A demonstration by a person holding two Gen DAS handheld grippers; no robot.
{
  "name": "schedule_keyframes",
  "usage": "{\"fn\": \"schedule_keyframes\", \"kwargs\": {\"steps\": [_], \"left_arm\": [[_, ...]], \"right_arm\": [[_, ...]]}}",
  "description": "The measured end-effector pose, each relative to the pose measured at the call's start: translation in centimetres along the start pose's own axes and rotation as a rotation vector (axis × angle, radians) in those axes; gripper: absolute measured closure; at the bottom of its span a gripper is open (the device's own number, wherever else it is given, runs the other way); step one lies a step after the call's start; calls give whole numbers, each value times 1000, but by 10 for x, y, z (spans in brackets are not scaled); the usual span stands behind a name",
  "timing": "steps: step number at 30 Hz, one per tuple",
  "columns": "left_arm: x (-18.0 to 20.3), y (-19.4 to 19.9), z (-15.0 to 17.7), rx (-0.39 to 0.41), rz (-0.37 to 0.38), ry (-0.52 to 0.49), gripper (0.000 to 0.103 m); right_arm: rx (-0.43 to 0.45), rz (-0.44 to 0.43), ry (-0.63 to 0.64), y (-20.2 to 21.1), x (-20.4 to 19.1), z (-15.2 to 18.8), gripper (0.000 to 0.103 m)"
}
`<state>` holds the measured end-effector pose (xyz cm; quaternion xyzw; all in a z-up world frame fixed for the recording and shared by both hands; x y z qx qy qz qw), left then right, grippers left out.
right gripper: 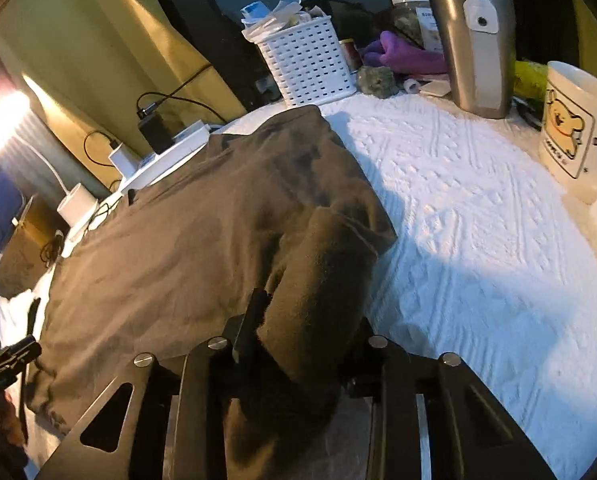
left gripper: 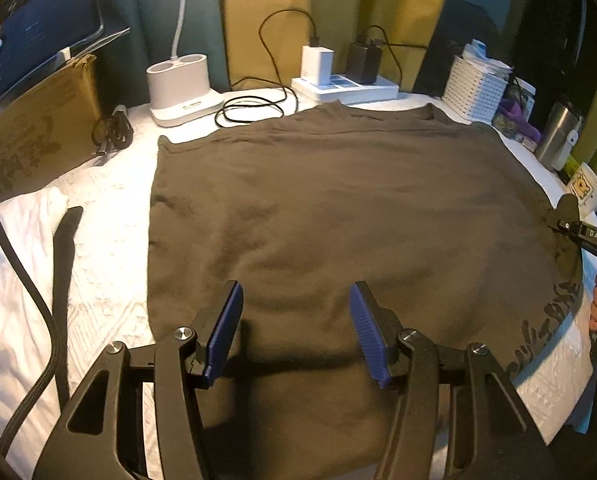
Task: Fold small clothes
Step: 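Lift the held side with the right gripper and fold it lengthwise over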
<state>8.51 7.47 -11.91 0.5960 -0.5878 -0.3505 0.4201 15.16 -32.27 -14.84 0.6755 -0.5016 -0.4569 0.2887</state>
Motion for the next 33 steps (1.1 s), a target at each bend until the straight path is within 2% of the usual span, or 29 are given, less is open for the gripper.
{"fn": "schedule_keyframes", "kwargs": {"steps": [4, 8, 12, 18, 25, 31, 33], "left_arm": [[-14, 1, -7, 18, 0, 20, 47], [-29, 3, -12, 36, 4, 37, 47], [-43, 9, -13, 60, 13, 54, 47], [-64, 20, -7, 76, 19, 56, 47], [-93, 31, 3, 104, 24, 96, 47], [-112, 41, 14, 118, 91, 146, 47], [-116, 46, 17, 130, 92, 153, 47]], "right_arm": [[12, -26, -3, 8, -7, -6, 79], [46, -23, 51, 23, -32, -14, 80], [74, -27, 127, 34, -72, -21, 81], [78, -89, 251, 33, -145, -20, 82], [20, -168, 384, 14, -230, 3, 82], [-56, -206, 507, -14, -294, 38, 83], [-96, -212, 541, -27, -312, 53, 83]]}}
Point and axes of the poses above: each gripper's, at about its wrist camera, not at the fingertips, and y roughly against the way its jaws point, x to its right, z to its underside, the point moved 5 cm from there along -y, roughly the way its jaws point, and after that the axes turned 13 degrees about -x, right-handed, at the moved point
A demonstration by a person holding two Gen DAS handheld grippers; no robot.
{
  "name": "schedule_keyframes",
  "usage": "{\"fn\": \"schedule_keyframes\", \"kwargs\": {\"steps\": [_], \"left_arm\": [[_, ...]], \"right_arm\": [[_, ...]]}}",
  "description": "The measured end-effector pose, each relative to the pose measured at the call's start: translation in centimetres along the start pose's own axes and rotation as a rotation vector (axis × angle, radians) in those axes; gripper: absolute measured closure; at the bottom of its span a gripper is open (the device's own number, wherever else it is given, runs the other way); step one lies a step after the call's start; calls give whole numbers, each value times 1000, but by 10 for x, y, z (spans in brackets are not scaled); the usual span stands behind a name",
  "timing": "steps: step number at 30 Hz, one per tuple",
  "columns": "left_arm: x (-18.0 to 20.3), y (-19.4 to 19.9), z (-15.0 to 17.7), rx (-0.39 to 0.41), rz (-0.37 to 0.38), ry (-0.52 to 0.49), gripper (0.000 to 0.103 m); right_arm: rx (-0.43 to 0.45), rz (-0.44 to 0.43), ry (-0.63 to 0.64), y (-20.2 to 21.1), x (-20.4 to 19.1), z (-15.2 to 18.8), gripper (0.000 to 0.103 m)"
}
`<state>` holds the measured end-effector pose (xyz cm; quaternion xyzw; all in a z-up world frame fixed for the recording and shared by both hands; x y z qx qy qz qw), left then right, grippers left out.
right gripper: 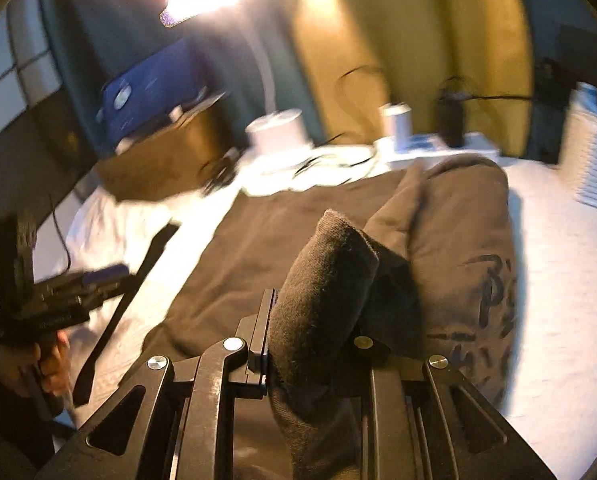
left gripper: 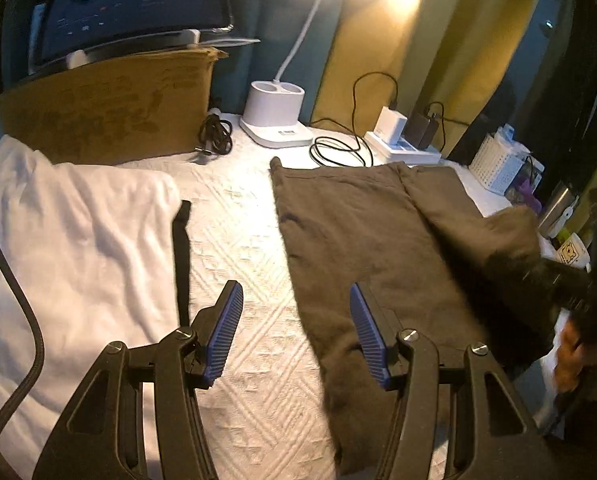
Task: Fold small clothes
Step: 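Lift the held side with the right gripper and fold it lengthwise over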
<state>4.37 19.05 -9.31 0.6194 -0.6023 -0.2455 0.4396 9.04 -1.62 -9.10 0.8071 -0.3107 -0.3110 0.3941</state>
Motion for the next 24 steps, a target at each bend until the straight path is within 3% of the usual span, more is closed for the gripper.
{"fn": "schedule_keyframes", "kwargs": {"steps": [5, 17, 20, 21, 23, 24], "left_arm": [[-7, 7, 3, 14, 5, 9, 47], [-9, 12, 13, 11, 5, 5, 47], [-6, 13, 15, 7, 2, -5, 47], [-5, 13, 15, 6, 2, -8, 47], [-3, 15, 16, 6, 2, -14, 47], [-1, 16, 16, 8, 2, -17, 47]], "right_arm": [[-53, -21, 58, -25, -36, 11, 83], [-128, 26, 176, -54, -76, 37, 82], [-175, 56, 230, -66, -87, 48, 78], [-177, 47, 229, -66, -89, 49, 75], [-180, -11, 231, -61, -94, 52, 49], [-172, -26, 243, -58, -98, 53, 44]]}}
Point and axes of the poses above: each gripper's, at about its wrist camera, not at the fingertips, and y roughly against the way its jaws point, x to its right, z to its underside, the point moved 5 cm from there along -y, roughly the way its jaws point, and after that the axes turned 13 degrees about -x, right-handed, at the moved point
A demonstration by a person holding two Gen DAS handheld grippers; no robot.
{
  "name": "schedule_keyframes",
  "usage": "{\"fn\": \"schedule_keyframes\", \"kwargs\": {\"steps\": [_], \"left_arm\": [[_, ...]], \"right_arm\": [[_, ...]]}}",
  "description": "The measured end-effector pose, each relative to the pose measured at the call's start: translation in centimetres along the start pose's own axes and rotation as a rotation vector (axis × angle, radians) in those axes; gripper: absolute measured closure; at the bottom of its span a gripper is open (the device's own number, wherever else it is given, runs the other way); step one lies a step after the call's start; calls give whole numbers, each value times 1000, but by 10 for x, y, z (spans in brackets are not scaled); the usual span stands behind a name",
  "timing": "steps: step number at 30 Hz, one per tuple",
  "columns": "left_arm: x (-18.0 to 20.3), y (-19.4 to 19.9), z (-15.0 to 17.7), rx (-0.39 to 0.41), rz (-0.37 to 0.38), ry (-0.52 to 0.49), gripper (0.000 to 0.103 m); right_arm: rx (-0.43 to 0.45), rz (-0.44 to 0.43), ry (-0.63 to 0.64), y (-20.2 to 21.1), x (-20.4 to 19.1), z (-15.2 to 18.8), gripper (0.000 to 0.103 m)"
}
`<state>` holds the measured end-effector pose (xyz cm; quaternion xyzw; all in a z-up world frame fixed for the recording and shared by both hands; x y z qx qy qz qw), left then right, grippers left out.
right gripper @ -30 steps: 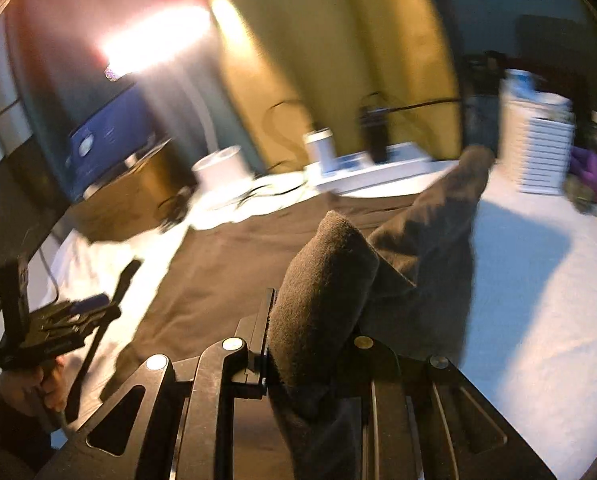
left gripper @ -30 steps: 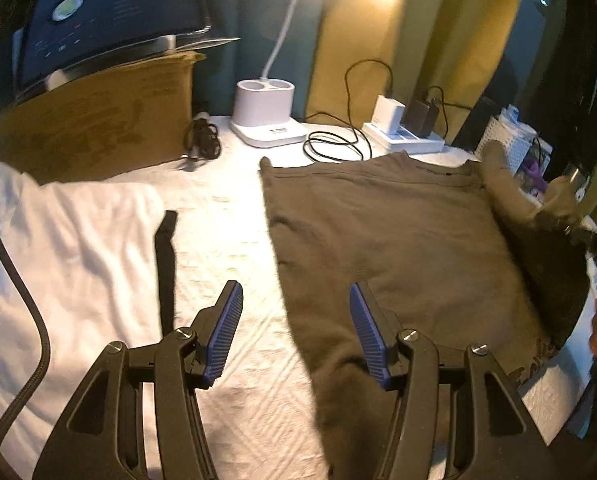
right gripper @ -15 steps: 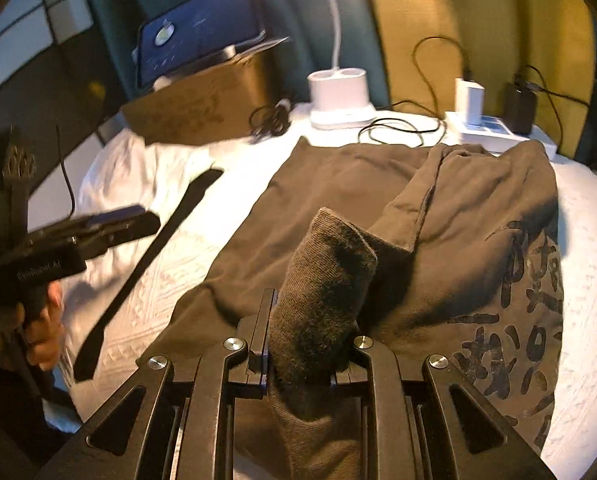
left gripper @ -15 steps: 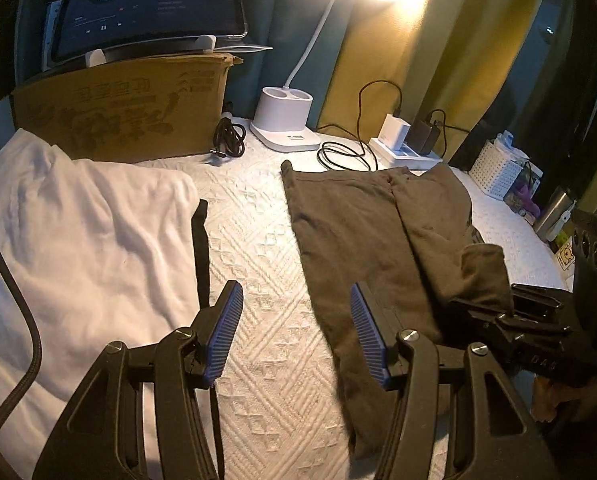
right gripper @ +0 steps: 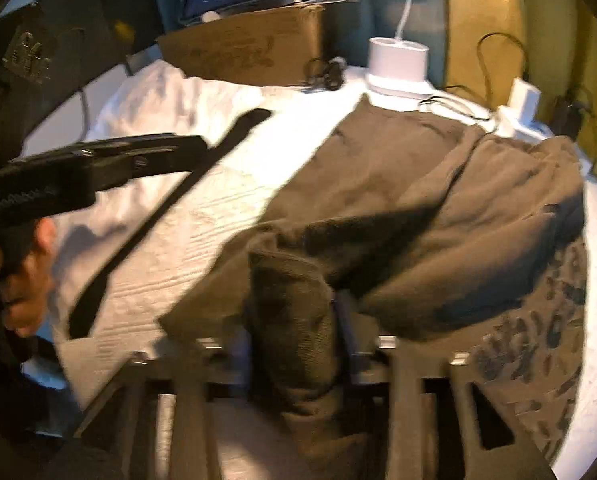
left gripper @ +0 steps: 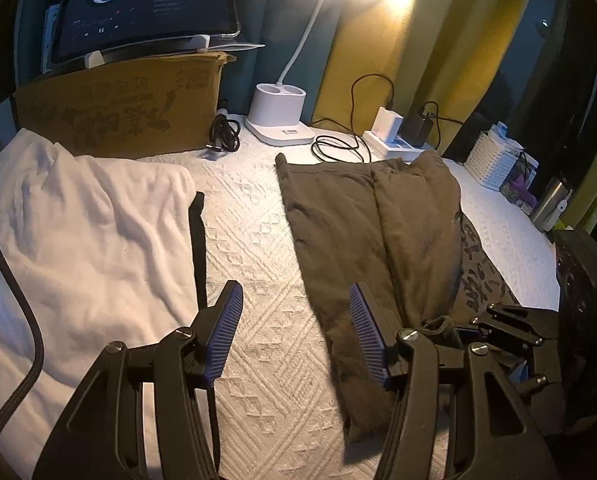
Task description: Fold small clothes
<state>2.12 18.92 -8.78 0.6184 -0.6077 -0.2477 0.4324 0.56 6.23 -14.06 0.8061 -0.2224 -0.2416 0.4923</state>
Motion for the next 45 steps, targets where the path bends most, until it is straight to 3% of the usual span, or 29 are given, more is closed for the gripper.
{"fn": "schedule_keyframes", "kwargs": {"steps": [2, 10, 17, 21, 23, 24, 28, 37, 41, 42, 45], "left_arm": [[4, 4, 0, 7, 1, -5, 47], [38, 6, -13, 18, 21, -58, 39], [86, -13, -12, -45, 40, -173, 39], [94, -44, 3, -122, -27, -227, 39], [87, -55, 9, -139, -13, -193, 60], [83, -60, 11, -154, -16, -175, 84], [68, -61, 22, -153, -49, -124, 96], [60, -47, 43, -180, -57, -62, 92], [53, -29, 35, -159, -90, -55, 77], [52, -26, 31, -147, -96, -55, 69], [52, -21, 13, -114, -97, -64, 67]], "right_arm": [[0, 0, 24, 3, -7, 3, 37], [81, 2, -9, 54, 11, 20, 36], [132, 116, -187, 91, 87, 46, 35], [108, 205, -283, 87, 132, 64, 35], [93, 213, -320, 80, 151, 72, 35], [87, 215, -328, 77, 156, 74, 35], [50, 223, -339, 57, 168, 77, 35], [34, 212, -306, 51, 166, 75, 35], [42, 206, -307, 56, 169, 74, 35], [47, 206, -308, 57, 170, 73, 35], [62, 204, -311, 62, 175, 68, 35]]}}
Point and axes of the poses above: each gripper's, at about its wrist camera, not at the fingertips, and y roughly against the way its jaws point, x to its right, z to its underside, the point moved 5 cm from there along -y, roughly the way its jaws point, and after that the axes turned 13 degrees about -x, right-handed, at the moved point
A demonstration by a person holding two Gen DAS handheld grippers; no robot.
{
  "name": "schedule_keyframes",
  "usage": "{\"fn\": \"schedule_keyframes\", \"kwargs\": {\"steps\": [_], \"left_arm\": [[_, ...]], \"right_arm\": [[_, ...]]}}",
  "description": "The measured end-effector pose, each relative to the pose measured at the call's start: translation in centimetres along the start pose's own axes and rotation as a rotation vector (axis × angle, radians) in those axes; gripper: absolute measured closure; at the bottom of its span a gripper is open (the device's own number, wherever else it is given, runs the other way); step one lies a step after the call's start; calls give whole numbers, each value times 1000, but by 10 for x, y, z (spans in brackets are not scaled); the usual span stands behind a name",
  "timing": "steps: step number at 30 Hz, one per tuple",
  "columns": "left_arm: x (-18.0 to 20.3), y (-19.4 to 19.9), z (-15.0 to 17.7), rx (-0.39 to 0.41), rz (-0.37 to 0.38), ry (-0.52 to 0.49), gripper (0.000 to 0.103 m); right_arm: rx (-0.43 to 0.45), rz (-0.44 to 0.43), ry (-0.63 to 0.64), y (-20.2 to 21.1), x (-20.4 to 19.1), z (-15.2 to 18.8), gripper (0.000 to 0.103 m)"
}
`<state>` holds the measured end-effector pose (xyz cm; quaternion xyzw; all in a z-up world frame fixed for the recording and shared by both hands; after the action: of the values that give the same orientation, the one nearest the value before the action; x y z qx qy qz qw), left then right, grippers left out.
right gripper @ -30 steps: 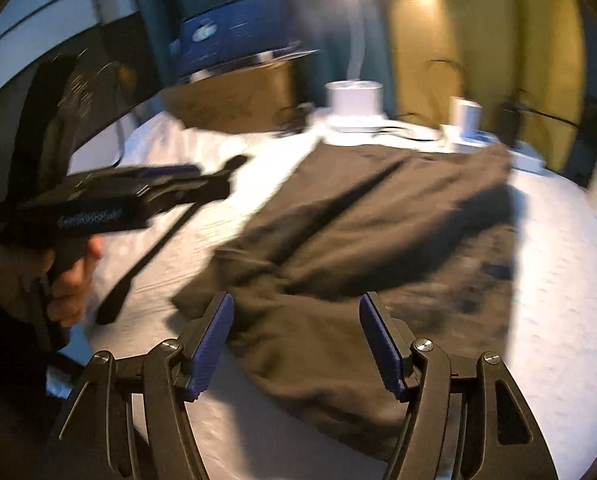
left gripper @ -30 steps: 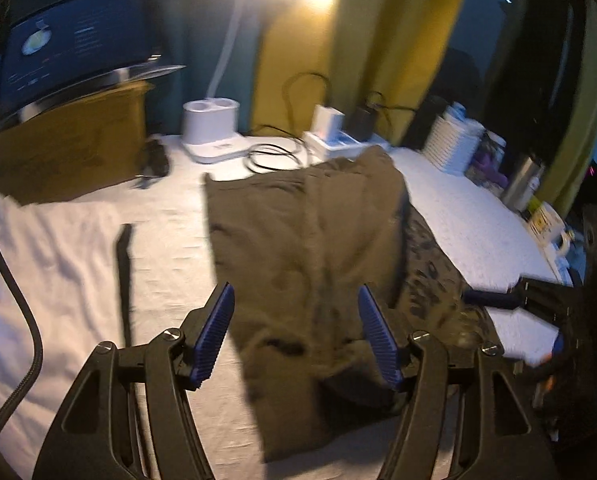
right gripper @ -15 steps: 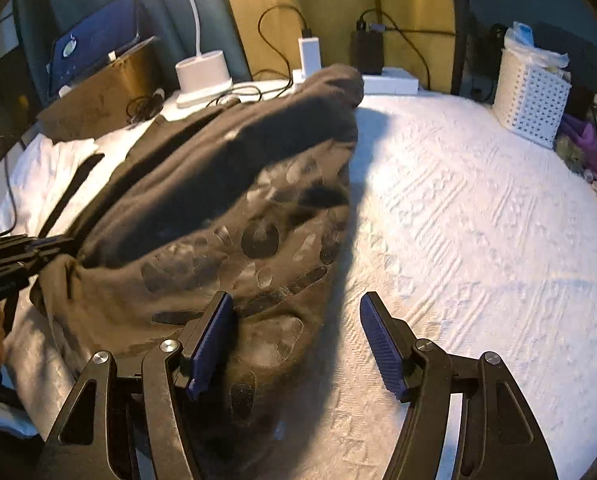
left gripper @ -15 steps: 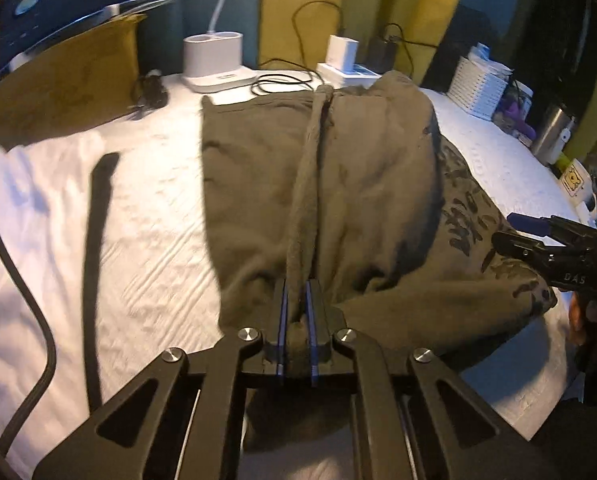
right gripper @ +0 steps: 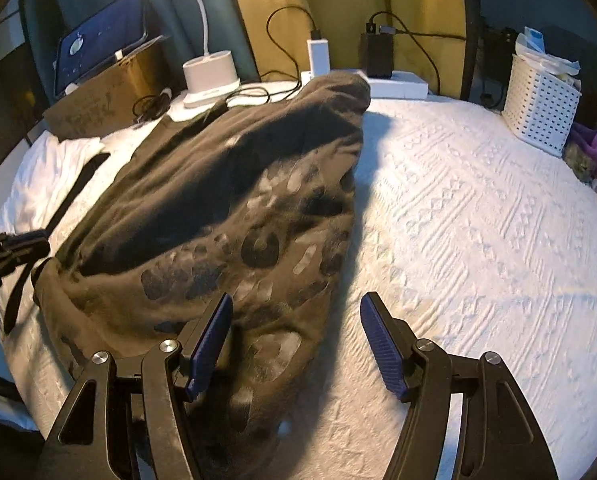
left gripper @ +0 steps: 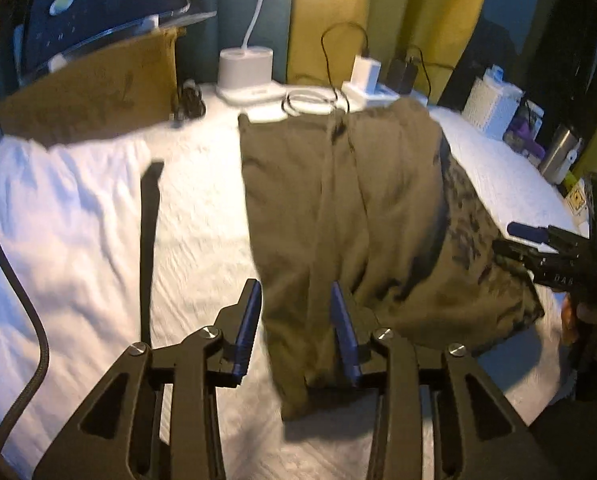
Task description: Fold small clothes
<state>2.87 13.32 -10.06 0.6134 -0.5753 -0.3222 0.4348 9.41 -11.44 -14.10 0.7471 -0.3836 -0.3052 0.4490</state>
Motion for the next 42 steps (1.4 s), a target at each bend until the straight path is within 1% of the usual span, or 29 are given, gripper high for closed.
{"fn": "schedule_keyframes", "kwargs": {"steps": [3, 7, 13, 17, 23, 27, 30, 31, 32, 33, 34, 37, 39, 41, 42], "left_arm": [[3, -4, -19, 9, -8, -24, 67], [14, -15, -51, 18, 16, -74, 67], [33, -47, -104, 4, 39, -143, 67], [38, -63, -129, -4, 63, -166, 67], [45, -90, -155, -37, 74, -186, 67], [52, -104, -164, -60, 93, -207, 66], [51, -112, -168, -68, 85, -201, 66], [50, -113, -169, -69, 86, -193, 65], [49, -114, -170, -72, 87, -188, 60], [48, -115, -171, -69, 89, -181, 48], [47, -115, -172, -68, 95, -175, 41], [49, -117, -171, -81, 145, -163, 41], [53, -115, -170, -68, 141, -184, 41], [58, -112, -169, -56, 136, -207, 44], [61, -113, -168, -50, 130, -227, 61]], "right_arm": [[13, -3, -4, 2, 4, -8, 35], [21, -4, -16, 0, 15, -19, 35], [22, 7, -49, -8, 36, -35, 35], [19, 13, -68, -15, 49, -46, 35], [14, 16, -82, -28, 65, -64, 35], [15, 13, -81, -34, 70, -72, 35], [12, 10, -86, -38, 73, -74, 35], [12, 10, -88, -39, 73, -74, 35], [10, 9, -91, -40, 74, -73, 35], [8, 9, -93, -41, 75, -73, 35], [7, 9, -95, -42, 76, -72, 35], [7, 9, -98, -43, 77, -72, 35], [10, 11, -97, -44, 76, -72, 35], [11, 14, -96, -44, 76, -72, 35], [11, 16, -97, -44, 76, -72, 35]]}}
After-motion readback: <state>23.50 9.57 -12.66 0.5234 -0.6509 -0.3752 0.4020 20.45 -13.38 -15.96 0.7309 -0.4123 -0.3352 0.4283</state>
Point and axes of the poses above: each gripper's, at about its wrist camera, not at the fingertips, and y roughly against the way its jaws point, x to its right, z to its underside, the point moved 5 cm from there along -y, roughly the way its jaws point, and after that the axes turned 13 degrees about -x, right-handed, at the moved point
